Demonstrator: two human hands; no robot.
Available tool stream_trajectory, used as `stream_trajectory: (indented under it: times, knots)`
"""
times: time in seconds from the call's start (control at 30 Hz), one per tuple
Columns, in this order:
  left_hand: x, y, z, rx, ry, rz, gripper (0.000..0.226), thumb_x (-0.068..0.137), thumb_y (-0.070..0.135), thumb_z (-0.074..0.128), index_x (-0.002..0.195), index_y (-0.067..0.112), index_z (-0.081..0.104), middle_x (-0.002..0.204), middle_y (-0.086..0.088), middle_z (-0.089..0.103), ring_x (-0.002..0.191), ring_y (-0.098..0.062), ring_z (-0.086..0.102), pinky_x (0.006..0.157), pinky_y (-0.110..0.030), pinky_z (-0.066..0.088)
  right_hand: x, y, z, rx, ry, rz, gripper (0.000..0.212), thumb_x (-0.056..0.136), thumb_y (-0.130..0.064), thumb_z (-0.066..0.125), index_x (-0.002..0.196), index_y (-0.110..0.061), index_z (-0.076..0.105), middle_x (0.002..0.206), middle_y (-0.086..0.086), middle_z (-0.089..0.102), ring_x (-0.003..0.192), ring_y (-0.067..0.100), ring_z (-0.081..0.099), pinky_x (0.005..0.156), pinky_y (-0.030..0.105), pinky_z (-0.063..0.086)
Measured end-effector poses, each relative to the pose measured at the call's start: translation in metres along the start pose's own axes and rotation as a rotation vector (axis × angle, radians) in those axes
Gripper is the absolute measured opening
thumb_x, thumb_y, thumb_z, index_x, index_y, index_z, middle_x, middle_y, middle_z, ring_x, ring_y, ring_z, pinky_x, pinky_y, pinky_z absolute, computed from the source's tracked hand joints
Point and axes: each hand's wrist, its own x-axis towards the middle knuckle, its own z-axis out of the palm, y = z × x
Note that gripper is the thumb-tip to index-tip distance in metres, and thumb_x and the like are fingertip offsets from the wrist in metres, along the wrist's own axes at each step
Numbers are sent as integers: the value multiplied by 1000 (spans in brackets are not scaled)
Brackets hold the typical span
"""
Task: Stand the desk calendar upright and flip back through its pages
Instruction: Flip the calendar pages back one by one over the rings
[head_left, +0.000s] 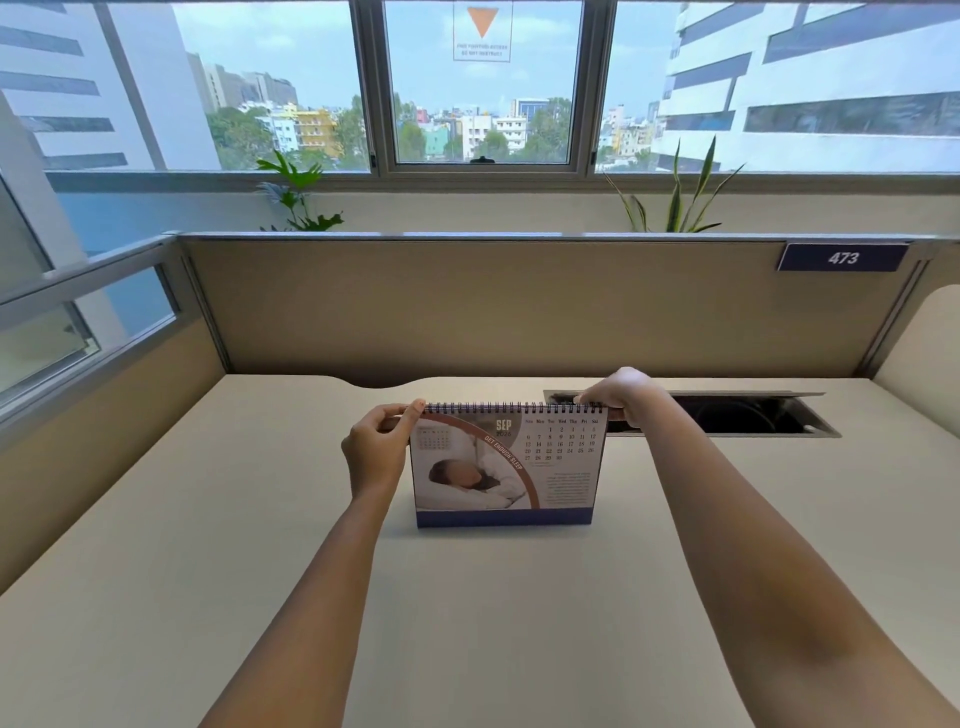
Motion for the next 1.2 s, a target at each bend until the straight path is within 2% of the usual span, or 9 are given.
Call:
stream_trajectory:
  times: [0.07, 0.17, 0.5, 0.6, 0.77, 0.9, 0.97, 1.07, 1.2]
  knots:
    - [0, -1, 0, 0, 1, 2, 33, 81, 39, 65, 92, 8, 68, 93, -12, 73, 83, -24, 66, 70, -36, 59, 3, 2, 0, 31, 23, 20, 38, 74, -9, 78, 107, 6, 64, 105, 15, 70, 100, 26, 68, 93, 36, 53]
    - [0, -2, 1, 2, 4, 9, 32, 81, 39, 65, 91, 9, 67, 93, -11, 73, 82, -23, 66, 68, -33, 58, 4, 3, 1, 69, 22, 47, 48, 70, -11, 81, 112, 6, 64, 111, 16, 70, 105, 26, 67, 95, 36, 52]
    - [2, -6, 3, 5, 8, 16, 32, 82, 39, 64, 91, 9, 67, 93, -11, 73, 83, -23, 66, 68, -30, 57, -1, -2, 8, -9, 196, -47, 20, 84, -16, 69, 102, -9, 70, 115, 12, 66, 102, 25, 63, 90, 35, 54]
    - [2, -5, 3, -15, 7, 9, 32, 83, 40, 62, 93, 10, 66, 92, -10, 73, 82, -24, 67, 63, -26, 55, -9, -2, 8, 160, 108, -111, 13, 93, -19, 57, 103, -11, 61, 112, 12, 66, 91, 22, 65, 78, 36, 56]
    - [1, -1, 2, -46, 7, -70, 42, 90, 50, 43, 103, 16, 64, 99, -6, 71, 82, -22, 66, 59, -21, 50, -25, 15, -9, 486, -178, -314, 27, 97, -26, 47, 120, -11, 47, 103, 7, 67, 81, 14, 65, 61, 25, 54]
    - [1, 3, 1, -59, 14, -112, 45, 95, 47, 33, 103, 15, 64, 98, -9, 70, 87, -24, 66, 69, -27, 51, -36, 40, -25, 546, -343, -558, 21, 95, -13, 50, 115, -15, 55, 108, -1, 72, 99, 11, 66, 80, 20, 53]
    - [1, 2, -2, -85, -2, -92, 45, 97, 44, 32, 97, 13, 65, 95, -8, 70, 84, -23, 66, 67, -24, 50, -44, 50, -29, 471, -365, -619, 20, 92, -4, 53, 105, -15, 63, 104, -9, 72, 97, 4, 66, 78, 11, 50]
    - [0, 0, -4, -84, -13, -82, 43, 97, 40, 34, 93, 14, 67, 90, -6, 69, 79, -20, 64, 62, -19, 47, -50, 62, -27, 284, -278, -649, 28, 87, 5, 57, 81, -18, 70, 116, -9, 62, 103, 3, 60, 77, 8, 48]
    - [-1, 1, -3, -7, -9, -55, 37, 96, 40, 39, 89, 14, 63, 81, -4, 66, 72, -16, 62, 53, -16, 42, -49, 72, -14, 300, -121, -634, 28, 91, 0, 54, 78, -17, 73, 122, 0, 53, 106, 9, 55, 72, 6, 49]
